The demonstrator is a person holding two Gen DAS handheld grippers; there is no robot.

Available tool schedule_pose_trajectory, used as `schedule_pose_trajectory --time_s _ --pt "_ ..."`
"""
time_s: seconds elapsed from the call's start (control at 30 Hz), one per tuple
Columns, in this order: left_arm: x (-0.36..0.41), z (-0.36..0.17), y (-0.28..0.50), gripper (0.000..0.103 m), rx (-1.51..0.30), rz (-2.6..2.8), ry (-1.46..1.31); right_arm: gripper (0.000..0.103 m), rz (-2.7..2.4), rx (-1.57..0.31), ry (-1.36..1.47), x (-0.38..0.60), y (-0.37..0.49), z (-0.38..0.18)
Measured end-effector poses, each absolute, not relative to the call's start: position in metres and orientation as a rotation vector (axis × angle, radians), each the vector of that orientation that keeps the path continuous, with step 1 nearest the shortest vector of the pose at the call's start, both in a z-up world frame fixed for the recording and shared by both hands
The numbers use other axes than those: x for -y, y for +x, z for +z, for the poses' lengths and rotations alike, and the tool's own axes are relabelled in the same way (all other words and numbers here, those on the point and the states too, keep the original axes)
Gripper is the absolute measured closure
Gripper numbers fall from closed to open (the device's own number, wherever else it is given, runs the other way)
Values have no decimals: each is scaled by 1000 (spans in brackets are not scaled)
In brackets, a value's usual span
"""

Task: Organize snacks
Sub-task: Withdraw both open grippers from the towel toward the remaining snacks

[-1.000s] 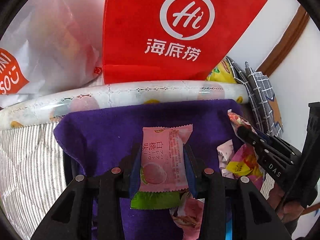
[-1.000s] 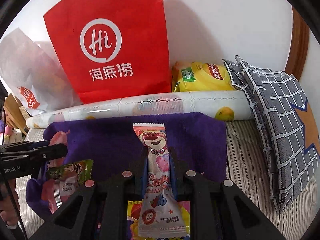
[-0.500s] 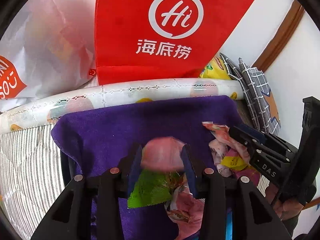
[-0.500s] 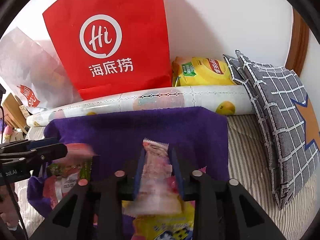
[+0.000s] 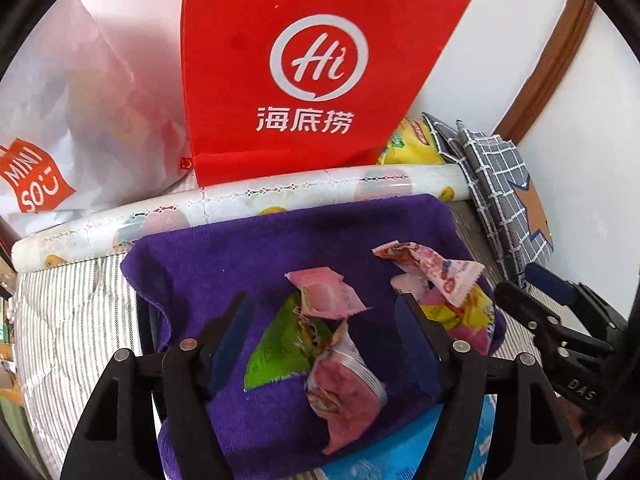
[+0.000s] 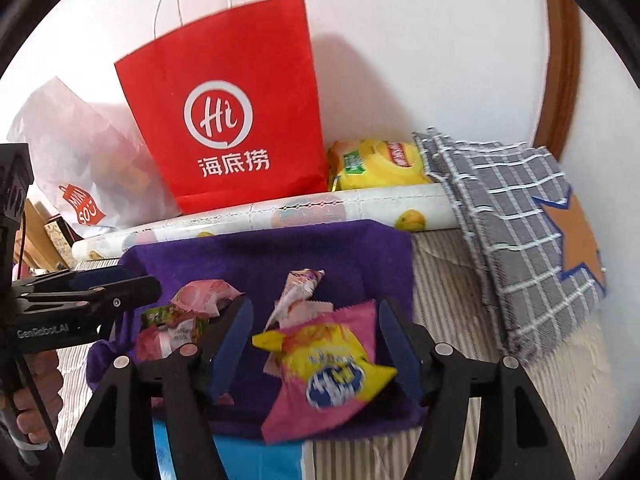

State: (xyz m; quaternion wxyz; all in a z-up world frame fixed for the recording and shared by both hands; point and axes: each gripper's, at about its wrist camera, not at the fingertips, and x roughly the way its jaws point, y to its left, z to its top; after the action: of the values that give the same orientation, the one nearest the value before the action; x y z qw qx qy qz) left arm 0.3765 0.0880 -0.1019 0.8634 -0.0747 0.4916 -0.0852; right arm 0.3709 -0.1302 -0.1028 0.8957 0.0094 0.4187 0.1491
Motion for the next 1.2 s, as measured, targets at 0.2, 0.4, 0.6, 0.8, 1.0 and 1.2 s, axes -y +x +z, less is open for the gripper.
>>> schedule_pose_trajectory --time_s 0.2,0.4,0.6,0.8,1.0,1.2 --pt "-83 -85 355 24 -997 -182 -145 24 269 -826 5 140 339 -78" --pt "-81 -82 333 24 -1020 -185 -154 20 205 -802 -41 140 308 -66" --pt "-76 -73 304 24 -1018 -196 -137 20 198 -803 1 143 284 -64" --pt "-79 -62 266 24 -988 -204 -140 20 213 -818 13 145 261 -62" --pt "-84 -53 233 28 -935 -201 -166 20 222 -797 81 157 234 -65" --pt "-88 -52 207 30 -940 -170 -167 20 215 -809 99 169 217 -70"
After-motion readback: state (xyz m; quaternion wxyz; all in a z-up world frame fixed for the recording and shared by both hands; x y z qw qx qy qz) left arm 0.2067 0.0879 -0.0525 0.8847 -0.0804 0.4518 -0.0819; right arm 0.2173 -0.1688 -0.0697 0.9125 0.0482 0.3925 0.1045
